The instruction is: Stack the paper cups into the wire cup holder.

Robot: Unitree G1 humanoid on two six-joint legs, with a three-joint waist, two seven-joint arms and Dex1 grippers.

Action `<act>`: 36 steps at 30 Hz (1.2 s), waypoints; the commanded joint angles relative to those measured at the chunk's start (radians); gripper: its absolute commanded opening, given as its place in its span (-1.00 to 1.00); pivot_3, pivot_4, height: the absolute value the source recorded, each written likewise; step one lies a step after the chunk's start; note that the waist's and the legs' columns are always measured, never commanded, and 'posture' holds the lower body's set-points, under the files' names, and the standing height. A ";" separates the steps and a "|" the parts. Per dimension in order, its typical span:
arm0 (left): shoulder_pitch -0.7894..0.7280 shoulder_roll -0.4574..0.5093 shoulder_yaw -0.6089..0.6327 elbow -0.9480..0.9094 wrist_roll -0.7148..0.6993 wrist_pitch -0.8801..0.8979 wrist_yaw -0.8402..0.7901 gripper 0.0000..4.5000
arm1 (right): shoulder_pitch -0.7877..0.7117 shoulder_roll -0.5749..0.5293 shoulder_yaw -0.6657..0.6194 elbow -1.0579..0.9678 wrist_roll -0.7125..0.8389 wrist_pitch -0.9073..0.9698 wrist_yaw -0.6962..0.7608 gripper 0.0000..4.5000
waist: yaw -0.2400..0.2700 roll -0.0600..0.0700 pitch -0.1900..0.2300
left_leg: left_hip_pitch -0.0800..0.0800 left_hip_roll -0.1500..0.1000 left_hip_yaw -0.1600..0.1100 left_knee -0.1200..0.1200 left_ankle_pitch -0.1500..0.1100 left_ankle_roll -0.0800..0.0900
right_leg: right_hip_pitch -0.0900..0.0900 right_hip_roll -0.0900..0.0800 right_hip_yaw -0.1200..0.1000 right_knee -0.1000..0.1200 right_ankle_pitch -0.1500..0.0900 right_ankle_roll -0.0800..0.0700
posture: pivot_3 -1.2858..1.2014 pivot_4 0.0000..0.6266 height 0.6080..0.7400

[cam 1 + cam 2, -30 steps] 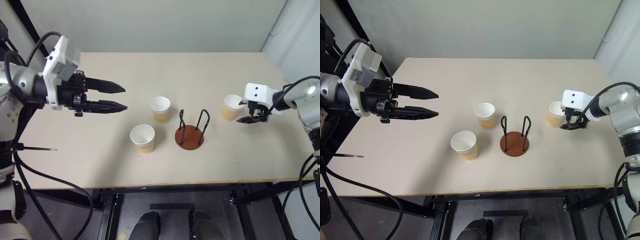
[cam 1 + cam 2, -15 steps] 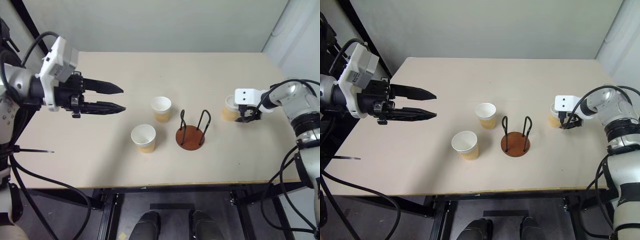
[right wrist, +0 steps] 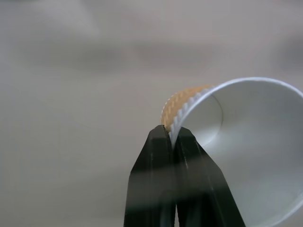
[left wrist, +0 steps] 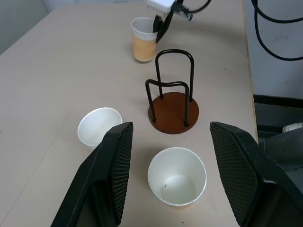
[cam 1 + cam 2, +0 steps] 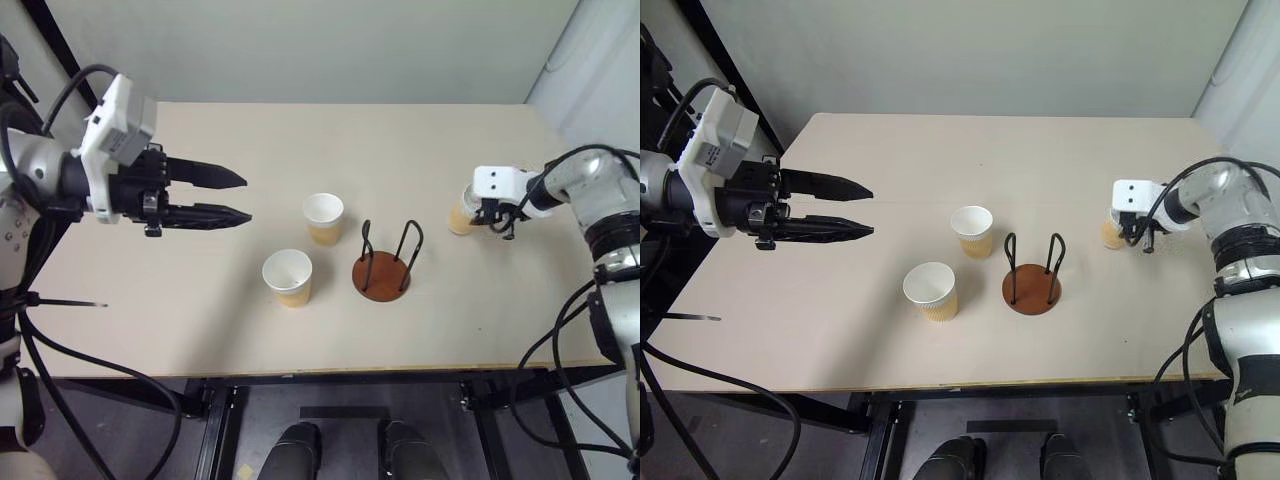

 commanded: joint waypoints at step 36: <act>-0.065 -0.045 -0.015 0.053 0.036 -0.043 -0.034 0.24 | 0.076 -0.075 0.067 -1.094 0.351 0.455 0.264 -0.99 | -0.008 0.000 0.000 | 0.004 0.013 0.000 0.003 0.005 -0.007 | -0.005 0.013 -0.001 0.016 -0.007 -0.012 | 0.03 -0.52 1.00</act>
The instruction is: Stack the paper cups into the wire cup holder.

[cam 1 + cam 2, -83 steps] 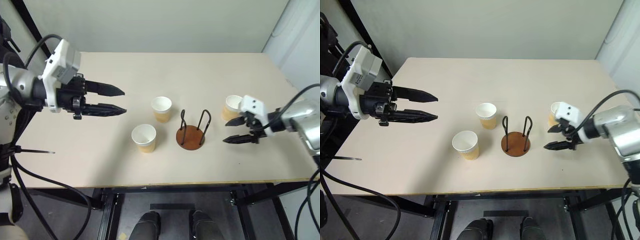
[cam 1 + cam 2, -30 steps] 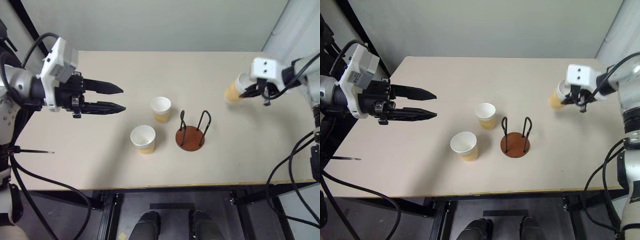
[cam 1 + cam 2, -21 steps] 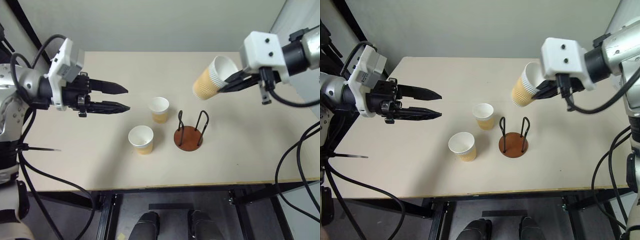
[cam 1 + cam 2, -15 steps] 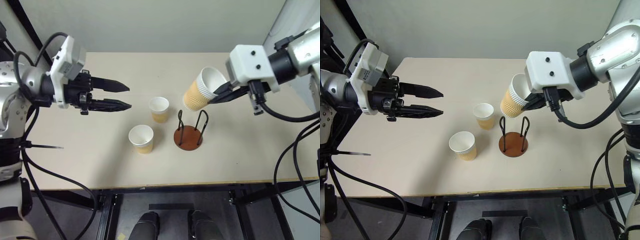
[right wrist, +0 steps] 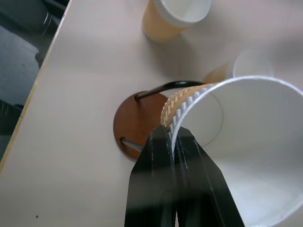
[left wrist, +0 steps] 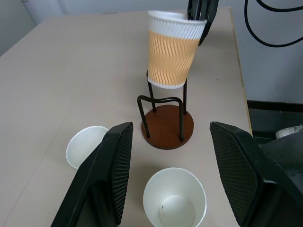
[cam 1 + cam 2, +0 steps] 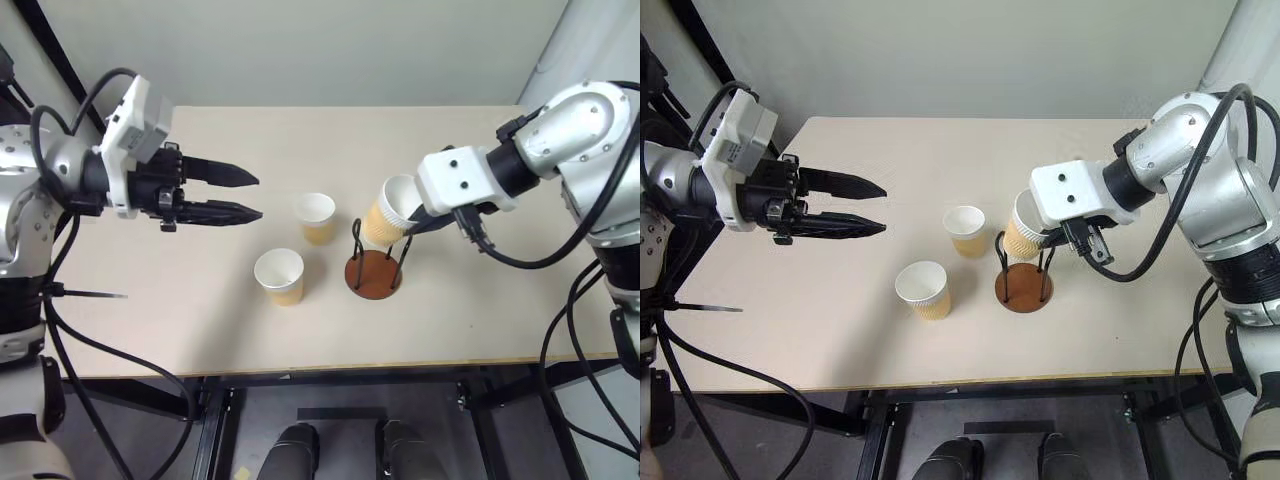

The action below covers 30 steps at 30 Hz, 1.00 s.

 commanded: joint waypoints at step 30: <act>0.004 0.033 0.046 -0.033 -0.002 -0.011 0.023 0.24 | -0.030 0.170 -0.044 0.147 -0.089 -0.136 -0.090 0.17 | -0.003 0.000 0.000 | 0.000 0.000 0.000 0.000 0.000 0.000 | 0.000 0.000 0.000 0.000 0.001 -0.001 | 0.03 -0.52 1.00</act>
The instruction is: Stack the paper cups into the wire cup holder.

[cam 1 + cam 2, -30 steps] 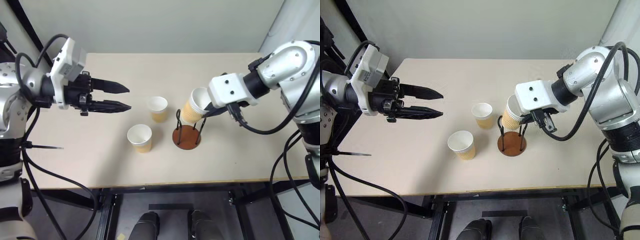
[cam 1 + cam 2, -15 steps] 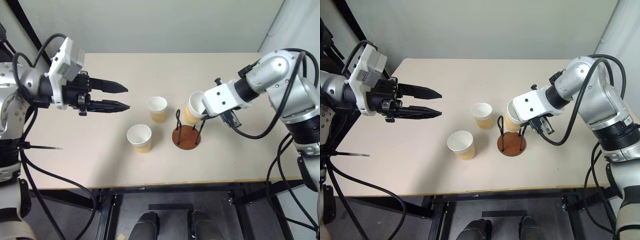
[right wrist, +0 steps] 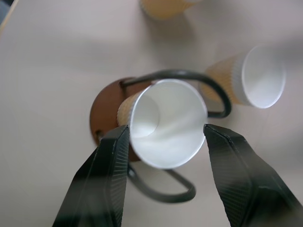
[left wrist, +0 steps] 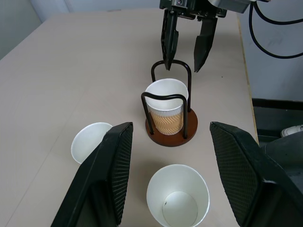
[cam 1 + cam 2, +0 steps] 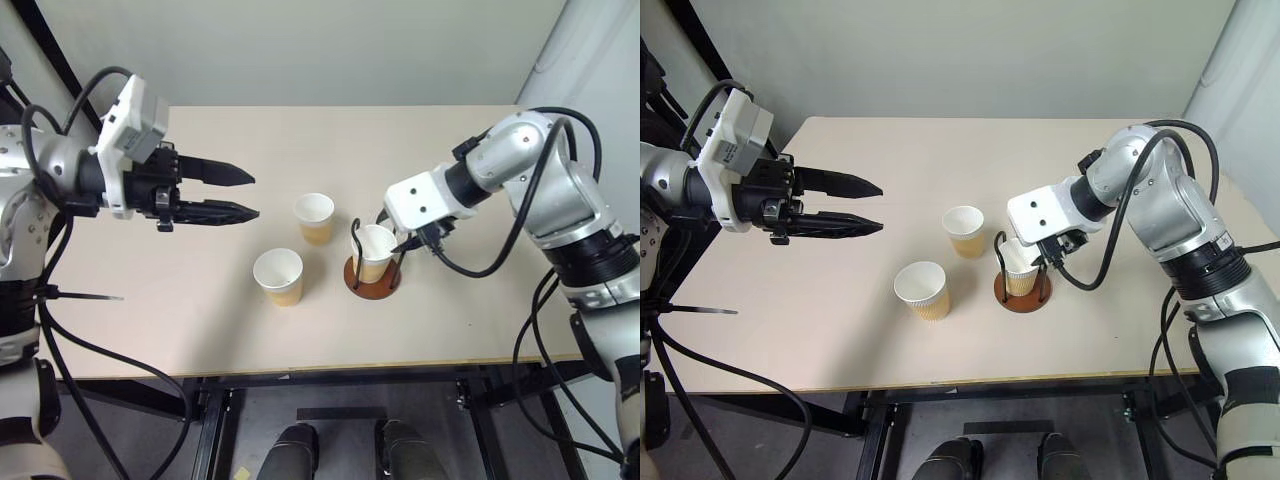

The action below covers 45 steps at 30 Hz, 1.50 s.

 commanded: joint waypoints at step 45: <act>-0.608 -0.418 -0.530 0.898 0.906 -0.966 -0.122 0.24 | -0.226 -0.177 -0.219 -0.135 0.477 0.641 0.060 0.17 | 0.018 -0.002 0.000 | -0.020 0.000 -0.001 0.007 -0.005 0.005 | -0.016 -0.002 -0.003 -0.001 0.004 0.011 | 0.03 -0.52 1.00</act>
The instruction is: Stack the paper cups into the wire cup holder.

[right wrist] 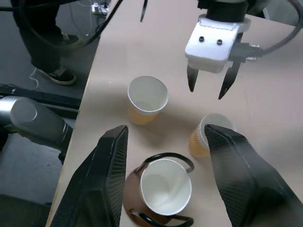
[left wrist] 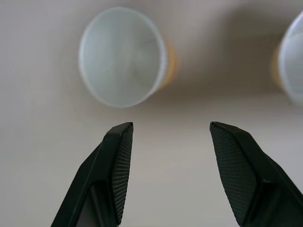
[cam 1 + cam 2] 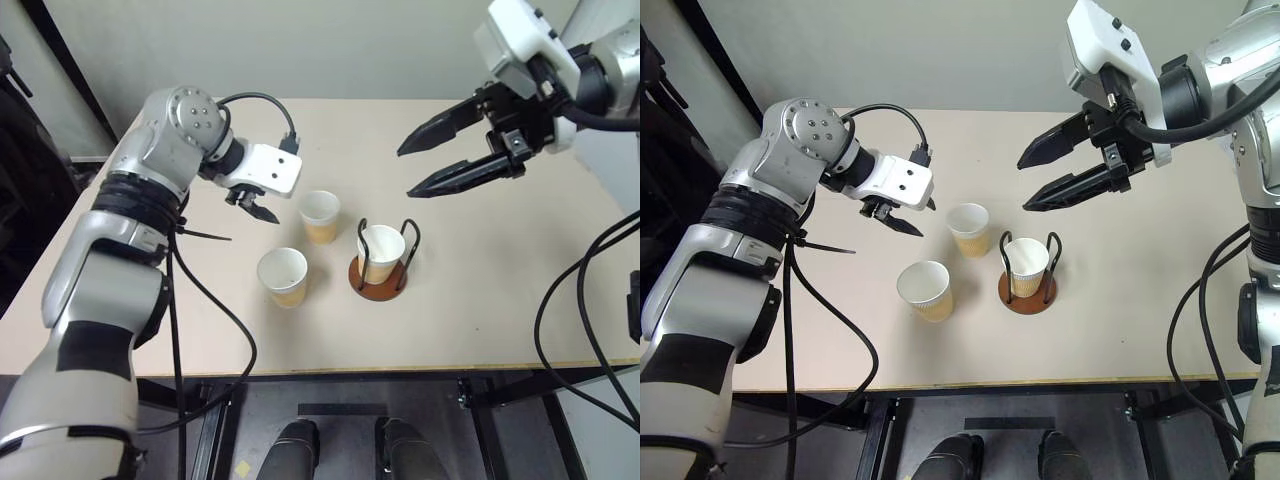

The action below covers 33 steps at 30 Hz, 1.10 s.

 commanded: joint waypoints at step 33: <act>-0.087 -0.214 -0.022 0.323 0.188 -0.153 0.264 0.24 | 0.019 -0.031 -0.035 -0.080 0.034 0.024 -0.062 0.17 | 0.000 0.000 0.000 | -0.003 -0.008 0.004 0.013 0.002 0.009 | 0.001 -0.006 0.007 0.001 0.005 0.008 | 0.03 -0.52 1.00</act>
